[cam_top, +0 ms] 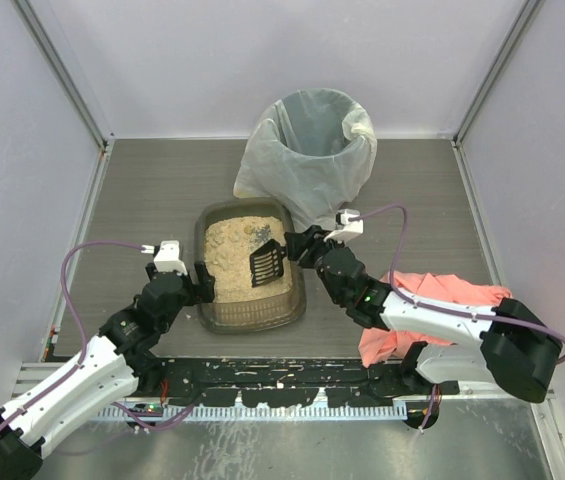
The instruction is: Clean the litter box
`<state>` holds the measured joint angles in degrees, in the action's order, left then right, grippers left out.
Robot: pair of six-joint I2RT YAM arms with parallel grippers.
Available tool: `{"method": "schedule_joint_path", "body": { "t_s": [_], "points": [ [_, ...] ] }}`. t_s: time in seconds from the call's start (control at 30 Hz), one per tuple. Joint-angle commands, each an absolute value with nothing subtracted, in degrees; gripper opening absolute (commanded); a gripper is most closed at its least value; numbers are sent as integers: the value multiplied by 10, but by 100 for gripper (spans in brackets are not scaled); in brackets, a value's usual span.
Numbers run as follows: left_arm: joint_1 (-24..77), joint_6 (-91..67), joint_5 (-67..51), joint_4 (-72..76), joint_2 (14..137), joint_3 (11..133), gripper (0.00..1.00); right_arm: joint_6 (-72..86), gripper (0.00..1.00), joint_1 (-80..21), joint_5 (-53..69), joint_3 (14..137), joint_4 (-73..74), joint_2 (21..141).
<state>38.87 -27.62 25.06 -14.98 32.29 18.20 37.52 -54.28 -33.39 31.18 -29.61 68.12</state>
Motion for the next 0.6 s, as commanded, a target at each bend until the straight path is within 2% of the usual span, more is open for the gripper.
{"method": "schedule_joint_path", "body": {
  "t_s": [0.0, 0.2, 0.27, 0.43, 0.57],
  "points": [
    [390, -276, 256, -127, 318, 198, 87, 334, 63, -546, -382, 315, -246, 619],
    [390, -285, 279, -137, 301, 194, 94, 286, 87, -546, -408, 305, -154, 547],
    [390, -291, 294, -148, 291, 196, 95, 269, 98, -546, -425, 309, -114, 526],
    [390, -316, 327, -214, 268, 233, 99, 237, 100, -546, -474, 359, 11, 483],
    [390, -327, 341, -288, 274, 297, 98, 289, 100, -546, -574, 416, 129, 479]
  ]
}}
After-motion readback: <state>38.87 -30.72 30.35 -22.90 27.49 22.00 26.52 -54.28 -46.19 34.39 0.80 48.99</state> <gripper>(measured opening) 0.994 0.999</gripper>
